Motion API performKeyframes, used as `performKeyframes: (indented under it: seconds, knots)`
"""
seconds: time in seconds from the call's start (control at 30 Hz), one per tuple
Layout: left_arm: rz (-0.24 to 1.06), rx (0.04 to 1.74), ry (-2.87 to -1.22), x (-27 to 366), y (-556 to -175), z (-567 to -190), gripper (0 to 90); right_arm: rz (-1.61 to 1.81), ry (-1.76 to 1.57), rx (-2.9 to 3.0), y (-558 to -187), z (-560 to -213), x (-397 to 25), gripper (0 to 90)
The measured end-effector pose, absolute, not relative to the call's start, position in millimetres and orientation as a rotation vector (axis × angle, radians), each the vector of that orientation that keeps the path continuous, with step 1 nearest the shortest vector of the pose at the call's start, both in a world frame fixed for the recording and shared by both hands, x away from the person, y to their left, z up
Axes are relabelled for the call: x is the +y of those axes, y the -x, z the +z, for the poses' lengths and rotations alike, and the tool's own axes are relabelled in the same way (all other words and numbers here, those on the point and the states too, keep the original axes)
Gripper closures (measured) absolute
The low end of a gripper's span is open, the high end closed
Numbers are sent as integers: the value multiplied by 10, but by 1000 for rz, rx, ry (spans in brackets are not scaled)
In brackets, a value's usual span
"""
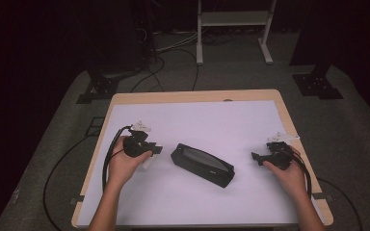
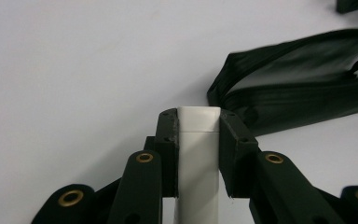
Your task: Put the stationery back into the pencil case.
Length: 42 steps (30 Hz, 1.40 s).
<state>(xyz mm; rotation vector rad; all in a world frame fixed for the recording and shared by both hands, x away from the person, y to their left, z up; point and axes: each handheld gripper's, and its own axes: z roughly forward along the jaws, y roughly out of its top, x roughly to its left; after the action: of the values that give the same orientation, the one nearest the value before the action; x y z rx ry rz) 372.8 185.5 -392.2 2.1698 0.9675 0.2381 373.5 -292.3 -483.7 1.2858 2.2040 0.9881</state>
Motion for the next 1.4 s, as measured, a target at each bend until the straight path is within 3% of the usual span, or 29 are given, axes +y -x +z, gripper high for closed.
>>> performKeyframes:
  seconds: [0.83, 1.4]
  knots:
    - [235, 715, -1954, 1697, -3616, -3633, 710, 988, -1288, 2204, -3734, -4837, -2921, 189]
    - [228, 610, -1920, 1411, -3599, -3559, 710, 987, -1288, 2204, -3733, -4836, -2921, 189]
